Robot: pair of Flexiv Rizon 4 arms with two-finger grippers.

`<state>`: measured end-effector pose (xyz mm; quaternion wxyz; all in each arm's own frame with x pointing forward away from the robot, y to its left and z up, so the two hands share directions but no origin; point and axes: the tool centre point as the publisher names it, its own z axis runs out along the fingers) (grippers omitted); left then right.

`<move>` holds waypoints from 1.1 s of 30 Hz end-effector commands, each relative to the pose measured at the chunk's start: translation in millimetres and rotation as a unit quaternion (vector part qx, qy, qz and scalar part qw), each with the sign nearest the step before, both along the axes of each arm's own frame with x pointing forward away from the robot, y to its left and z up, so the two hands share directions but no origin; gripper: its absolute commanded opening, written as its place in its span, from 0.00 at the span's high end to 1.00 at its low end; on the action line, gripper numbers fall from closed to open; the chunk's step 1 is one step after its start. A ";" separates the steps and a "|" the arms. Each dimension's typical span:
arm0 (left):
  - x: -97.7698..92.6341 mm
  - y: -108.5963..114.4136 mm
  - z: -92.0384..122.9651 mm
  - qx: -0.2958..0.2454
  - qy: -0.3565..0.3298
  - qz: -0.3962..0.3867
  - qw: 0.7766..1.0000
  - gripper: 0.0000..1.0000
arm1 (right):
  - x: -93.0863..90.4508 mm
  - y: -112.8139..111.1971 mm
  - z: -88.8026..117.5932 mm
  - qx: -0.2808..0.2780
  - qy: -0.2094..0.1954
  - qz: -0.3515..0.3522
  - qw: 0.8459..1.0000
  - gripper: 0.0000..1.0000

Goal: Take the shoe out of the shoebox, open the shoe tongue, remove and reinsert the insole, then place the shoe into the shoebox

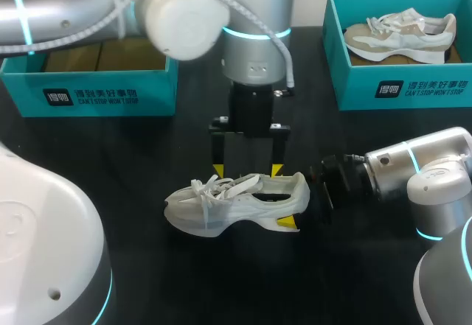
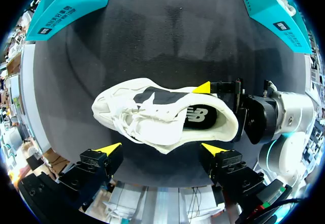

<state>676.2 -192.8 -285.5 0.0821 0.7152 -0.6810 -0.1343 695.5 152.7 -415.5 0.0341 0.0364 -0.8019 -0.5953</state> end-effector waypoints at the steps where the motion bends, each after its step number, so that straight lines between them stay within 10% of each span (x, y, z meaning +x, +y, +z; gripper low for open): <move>1: 10.1 -20.4 -18.0 0.055 0.023 -0.016 0.998 0.00 | -1.9 1.1 -2.0 -0.002 0.001 0.000 1.000 1.00; 33: 0.9 -6.7 -58.3 0.131 0.078 -0.022 0.988 0.12 | -1.9 1.1 -2.0 -0.002 0.001 0.000 1.000 1.00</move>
